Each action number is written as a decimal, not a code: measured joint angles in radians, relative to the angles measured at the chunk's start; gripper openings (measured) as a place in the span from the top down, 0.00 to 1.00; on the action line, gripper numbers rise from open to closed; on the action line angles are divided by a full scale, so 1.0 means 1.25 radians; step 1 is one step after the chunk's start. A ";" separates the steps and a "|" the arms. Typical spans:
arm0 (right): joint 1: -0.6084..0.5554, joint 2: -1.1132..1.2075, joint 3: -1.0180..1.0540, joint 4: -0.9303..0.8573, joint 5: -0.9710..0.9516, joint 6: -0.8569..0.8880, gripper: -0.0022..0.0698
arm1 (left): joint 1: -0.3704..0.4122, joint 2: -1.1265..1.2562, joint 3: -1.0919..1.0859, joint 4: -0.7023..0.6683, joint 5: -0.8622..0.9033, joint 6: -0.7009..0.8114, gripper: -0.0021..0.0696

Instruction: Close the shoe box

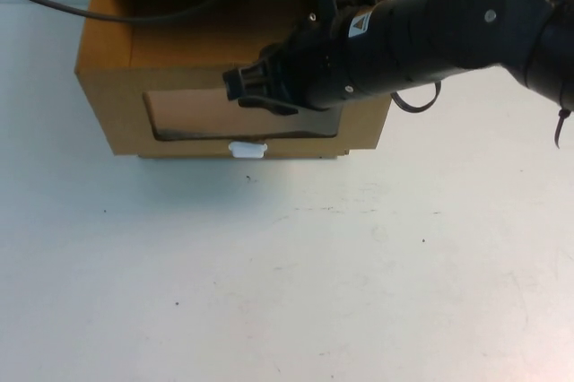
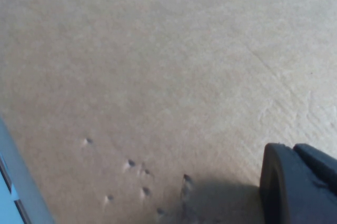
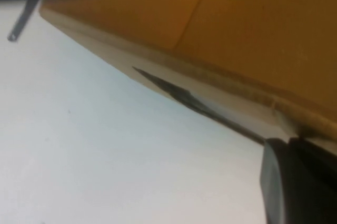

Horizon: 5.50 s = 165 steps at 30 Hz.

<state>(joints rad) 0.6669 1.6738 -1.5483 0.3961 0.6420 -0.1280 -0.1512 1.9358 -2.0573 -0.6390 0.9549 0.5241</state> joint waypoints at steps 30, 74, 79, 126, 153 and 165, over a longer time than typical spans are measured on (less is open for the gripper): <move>-0.087 0.222 -0.255 0.218 -0.090 -0.178 0.99 | 0.000 0.000 -0.001 0.002 0.002 0.000 0.97; -0.101 0.291 -0.335 0.359 -0.061 -0.247 0.99 | 0.000 0.000 -0.001 0.007 0.005 0.000 0.97; -0.107 0.291 -0.335 0.366 -0.065 -0.247 0.99 | 0.000 0.000 -0.001 0.007 0.005 0.000 0.97; -0.130 -0.211 -0.077 -0.146 0.325 0.030 0.99 | 0.000 -0.647 0.528 0.197 -0.207 0.026 0.97; -0.130 -1.238 1.031 -0.519 -0.222 0.455 0.99 | 0.000 -1.524 1.564 0.173 -0.648 0.034 0.97; -0.130 -1.238 1.248 -0.541 -0.374 0.461 0.99 | 0.000 -1.513 1.666 0.171 -0.678 0.034 0.97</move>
<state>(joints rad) 0.5041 0.1261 0.0121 -0.2798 0.1743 0.4486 -0.1512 0.0451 0.0249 -0.4247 0.1076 0.5665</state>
